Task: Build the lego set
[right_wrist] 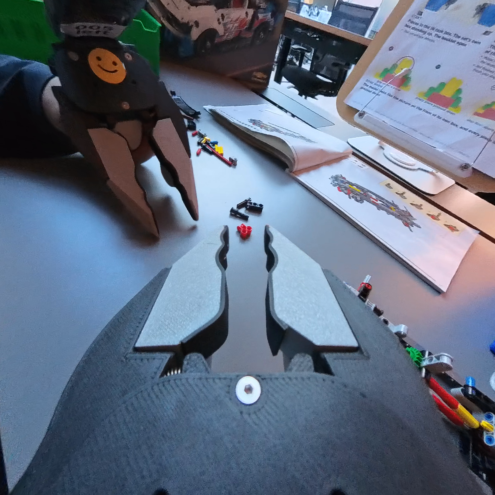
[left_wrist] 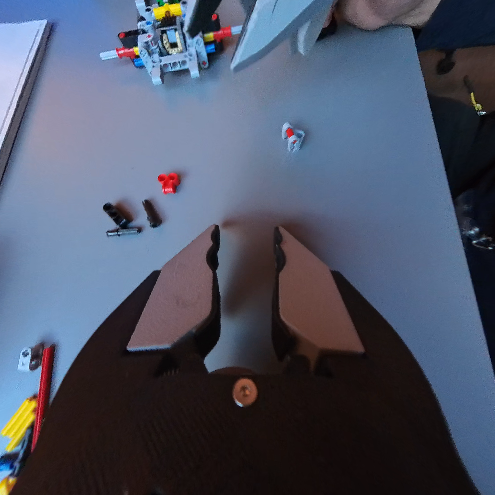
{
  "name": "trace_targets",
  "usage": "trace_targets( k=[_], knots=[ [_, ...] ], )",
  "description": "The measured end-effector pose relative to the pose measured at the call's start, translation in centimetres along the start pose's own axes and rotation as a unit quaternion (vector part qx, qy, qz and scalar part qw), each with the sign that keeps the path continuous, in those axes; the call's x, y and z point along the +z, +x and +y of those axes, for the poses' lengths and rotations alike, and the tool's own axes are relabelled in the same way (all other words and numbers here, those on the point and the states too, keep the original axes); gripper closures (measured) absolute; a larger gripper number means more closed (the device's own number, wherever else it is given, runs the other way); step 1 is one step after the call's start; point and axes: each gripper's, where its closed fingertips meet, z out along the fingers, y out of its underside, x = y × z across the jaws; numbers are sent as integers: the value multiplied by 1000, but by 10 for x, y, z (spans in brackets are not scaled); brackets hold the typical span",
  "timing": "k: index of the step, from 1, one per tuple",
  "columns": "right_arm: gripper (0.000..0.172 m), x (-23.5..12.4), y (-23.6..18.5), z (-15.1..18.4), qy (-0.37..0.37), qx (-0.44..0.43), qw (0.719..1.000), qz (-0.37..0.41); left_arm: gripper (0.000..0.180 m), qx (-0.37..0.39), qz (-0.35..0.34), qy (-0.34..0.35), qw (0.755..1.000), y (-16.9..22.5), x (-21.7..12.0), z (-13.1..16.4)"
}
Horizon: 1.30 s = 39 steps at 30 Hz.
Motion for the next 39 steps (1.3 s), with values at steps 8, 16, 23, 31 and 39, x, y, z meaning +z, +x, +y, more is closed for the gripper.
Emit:
trace_targets(
  k=[8, 16, 23, 31, 39],
  knots=[
    [149, 5, -5, 4, -15, -8, 1000, -17, 155, 7, 9, 1, 1000, 7, -3, 3],
    [152, 2, -8, 0, 0, 2, 999, -36, 154, -16, 47, 0, 999, 11, -4, 4],
    [157, 3, -4, 2, -5, -1, 1000, -20, 145, -4, 66, 2, 998, 18, -4, 4],
    [159, 5, -3, 7, -21, -7, 1000, -9, 149, 13, 54, 1, 998, 19, -4, 4],
    [158, 6, -5, 7, -23, -18, 1000, -4, 151, 7, 51, 0, 999, 19, -3, 4]
  ],
)
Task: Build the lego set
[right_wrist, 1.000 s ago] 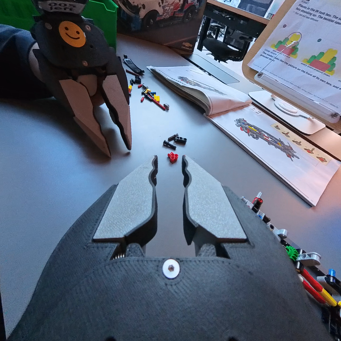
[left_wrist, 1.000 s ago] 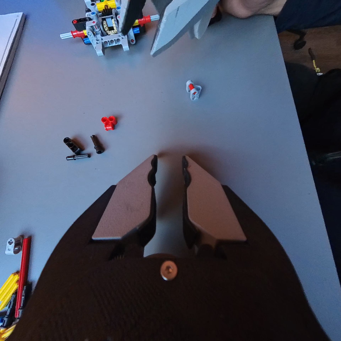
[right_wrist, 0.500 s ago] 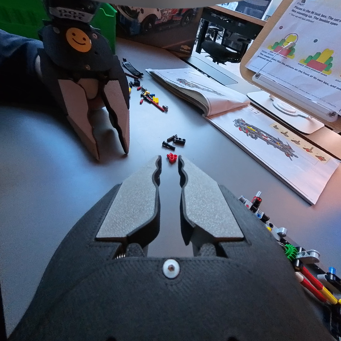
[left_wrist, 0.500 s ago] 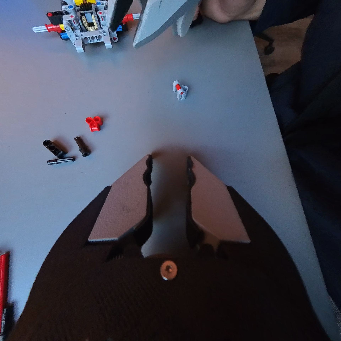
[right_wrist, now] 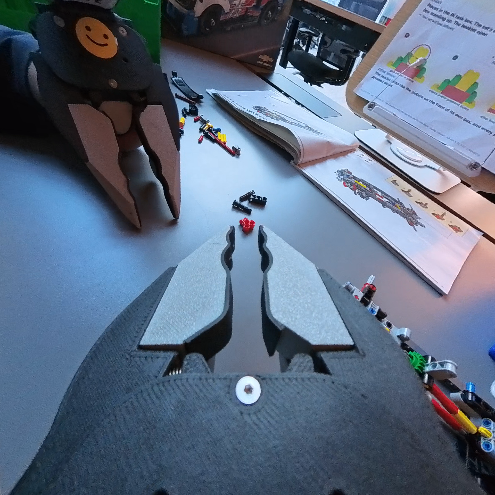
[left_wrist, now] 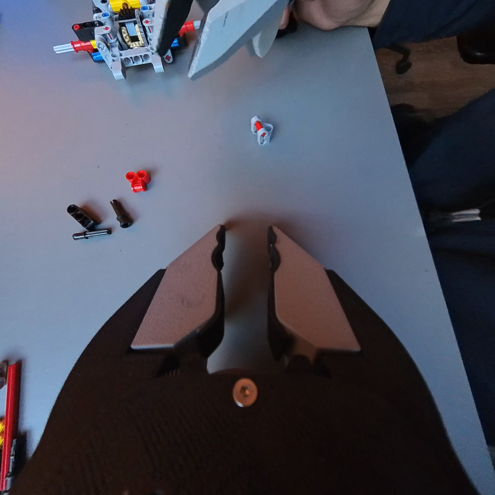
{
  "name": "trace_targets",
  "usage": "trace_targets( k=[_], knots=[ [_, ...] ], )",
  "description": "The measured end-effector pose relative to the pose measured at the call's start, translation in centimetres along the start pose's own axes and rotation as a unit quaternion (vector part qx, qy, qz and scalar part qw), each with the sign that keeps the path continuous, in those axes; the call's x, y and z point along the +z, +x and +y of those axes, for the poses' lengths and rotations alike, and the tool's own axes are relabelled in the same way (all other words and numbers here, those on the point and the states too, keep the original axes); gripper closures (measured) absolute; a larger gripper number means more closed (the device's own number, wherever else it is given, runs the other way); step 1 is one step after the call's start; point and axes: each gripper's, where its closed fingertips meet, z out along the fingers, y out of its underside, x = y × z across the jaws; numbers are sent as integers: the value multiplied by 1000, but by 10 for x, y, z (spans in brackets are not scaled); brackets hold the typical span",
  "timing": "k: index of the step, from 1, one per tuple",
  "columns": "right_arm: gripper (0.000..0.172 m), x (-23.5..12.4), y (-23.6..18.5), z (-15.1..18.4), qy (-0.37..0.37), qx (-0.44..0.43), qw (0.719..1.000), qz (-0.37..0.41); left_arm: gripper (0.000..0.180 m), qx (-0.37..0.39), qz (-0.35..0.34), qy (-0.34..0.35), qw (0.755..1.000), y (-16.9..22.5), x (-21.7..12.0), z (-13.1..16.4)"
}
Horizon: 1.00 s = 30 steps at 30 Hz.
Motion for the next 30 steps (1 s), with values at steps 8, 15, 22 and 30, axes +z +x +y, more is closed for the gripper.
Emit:
trace_targets(
  k=[8, 15, 22, 30],
  knots=[
    [155, 0, -2, 1, -5, -30, 999, 12, 151, -6, 2, 0, 1000, 0, 1, -1],
    [152, -7, 14, 3, -4, 1, 999, 50, 155, -3, -1, 0, 1000, -5, 4, -4],
    [152, -26, 2, 12, -22, 6, 998, 62, 155, 19, -5, 2, 1000, -5, 4, -4],
    [154, -37, -27, 20, -45, 4, 999, 25, 153, 38, -26, 6, 999, -11, 1, -4]
  ],
)
